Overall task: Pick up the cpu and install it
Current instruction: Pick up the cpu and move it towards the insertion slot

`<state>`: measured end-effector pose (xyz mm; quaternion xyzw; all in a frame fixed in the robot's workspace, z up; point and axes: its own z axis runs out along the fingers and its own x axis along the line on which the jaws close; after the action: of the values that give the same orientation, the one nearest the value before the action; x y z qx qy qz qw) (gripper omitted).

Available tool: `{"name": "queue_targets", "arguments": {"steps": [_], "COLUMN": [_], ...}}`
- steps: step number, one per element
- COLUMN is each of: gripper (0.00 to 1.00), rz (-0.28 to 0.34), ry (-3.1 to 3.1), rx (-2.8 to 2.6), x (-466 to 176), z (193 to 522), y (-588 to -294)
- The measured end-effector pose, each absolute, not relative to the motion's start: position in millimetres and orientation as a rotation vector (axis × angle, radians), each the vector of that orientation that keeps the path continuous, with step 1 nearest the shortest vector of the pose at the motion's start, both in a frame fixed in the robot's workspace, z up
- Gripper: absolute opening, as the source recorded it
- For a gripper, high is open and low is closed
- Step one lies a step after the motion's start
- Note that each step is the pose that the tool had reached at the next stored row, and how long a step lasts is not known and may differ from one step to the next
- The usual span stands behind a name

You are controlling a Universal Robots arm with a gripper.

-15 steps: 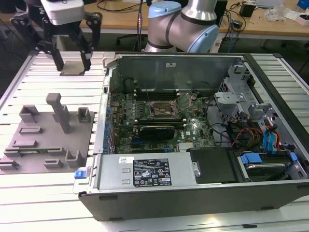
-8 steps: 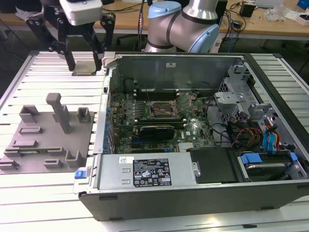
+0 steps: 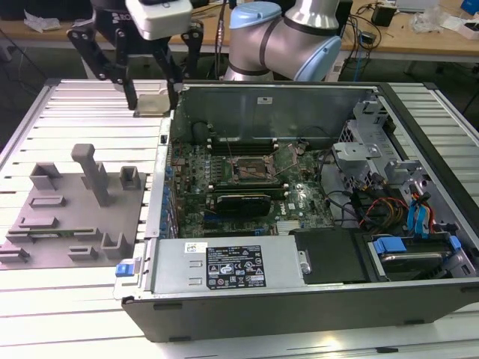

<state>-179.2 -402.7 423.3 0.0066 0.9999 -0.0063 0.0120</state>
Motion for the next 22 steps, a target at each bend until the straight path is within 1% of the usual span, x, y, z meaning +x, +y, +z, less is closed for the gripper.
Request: {"name": "queue_targets", "arguments": {"steps": [19,22], "gripper": [0.55,0.55], "rz": [-0.02,-0.02], "ry": [3.117,3.118], "rx": [0.021,0.021], "x": [-107.1,-104.9], "z": [423.3,423.3], "y": [-402.7,-402.8]}}
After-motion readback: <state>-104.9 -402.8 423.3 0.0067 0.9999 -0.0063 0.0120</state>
